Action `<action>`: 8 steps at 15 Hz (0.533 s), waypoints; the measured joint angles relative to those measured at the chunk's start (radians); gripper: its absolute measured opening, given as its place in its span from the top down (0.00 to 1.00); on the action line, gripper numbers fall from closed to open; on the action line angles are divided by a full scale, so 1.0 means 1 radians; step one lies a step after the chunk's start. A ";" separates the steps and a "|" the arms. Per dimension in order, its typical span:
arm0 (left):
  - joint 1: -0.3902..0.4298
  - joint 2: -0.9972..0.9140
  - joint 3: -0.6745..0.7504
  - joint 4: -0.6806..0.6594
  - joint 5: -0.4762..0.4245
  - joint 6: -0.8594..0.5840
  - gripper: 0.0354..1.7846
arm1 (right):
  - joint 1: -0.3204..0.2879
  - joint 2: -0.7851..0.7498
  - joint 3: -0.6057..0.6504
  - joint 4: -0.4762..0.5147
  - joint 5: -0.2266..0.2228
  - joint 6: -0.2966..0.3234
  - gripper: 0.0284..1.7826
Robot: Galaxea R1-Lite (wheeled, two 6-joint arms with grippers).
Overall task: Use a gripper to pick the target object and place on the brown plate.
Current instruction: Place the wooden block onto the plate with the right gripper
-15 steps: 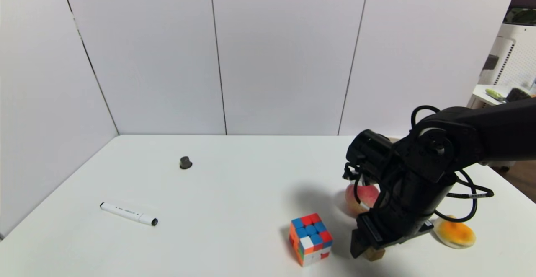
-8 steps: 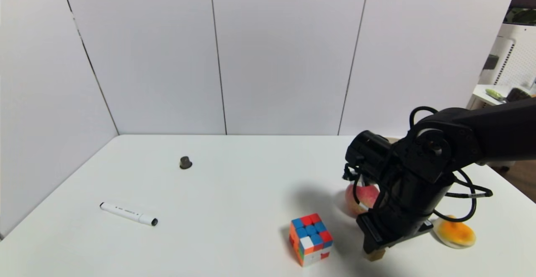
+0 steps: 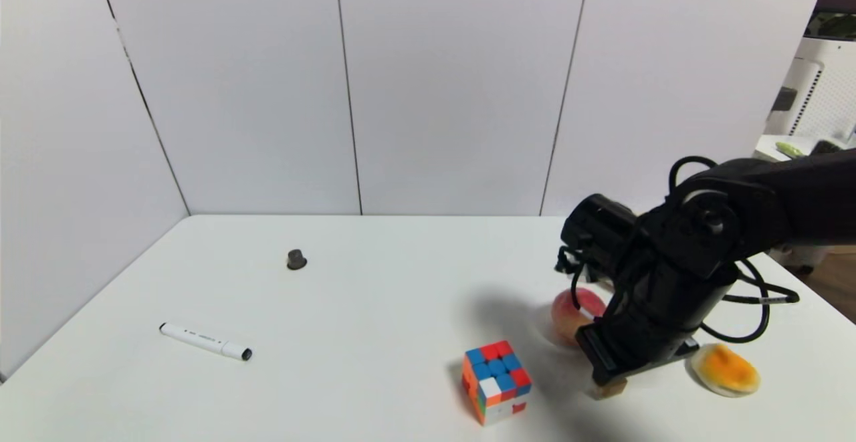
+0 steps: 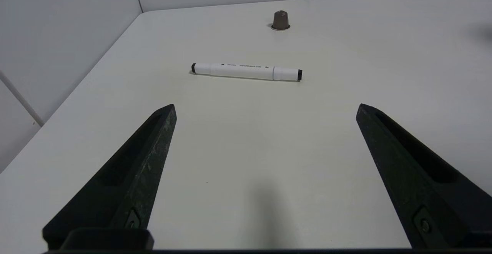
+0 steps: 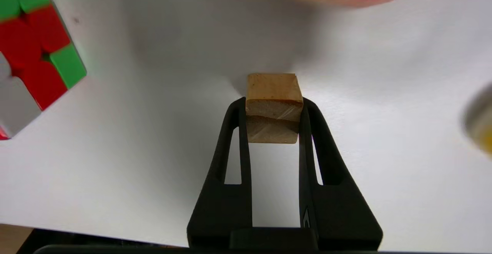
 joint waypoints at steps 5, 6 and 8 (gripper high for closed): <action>0.000 0.000 0.000 0.000 0.000 0.000 0.06 | -0.213 -0.070 -0.203 -0.010 -0.055 -0.110 0.82; 0.000 0.000 0.000 0.000 0.000 0.000 0.06 | -0.265 -0.069 -0.248 -0.027 -0.061 -0.139 0.82; 0.000 0.000 0.000 0.000 0.000 0.000 0.06 | -0.347 -0.034 -0.311 -0.088 -0.064 -0.159 0.82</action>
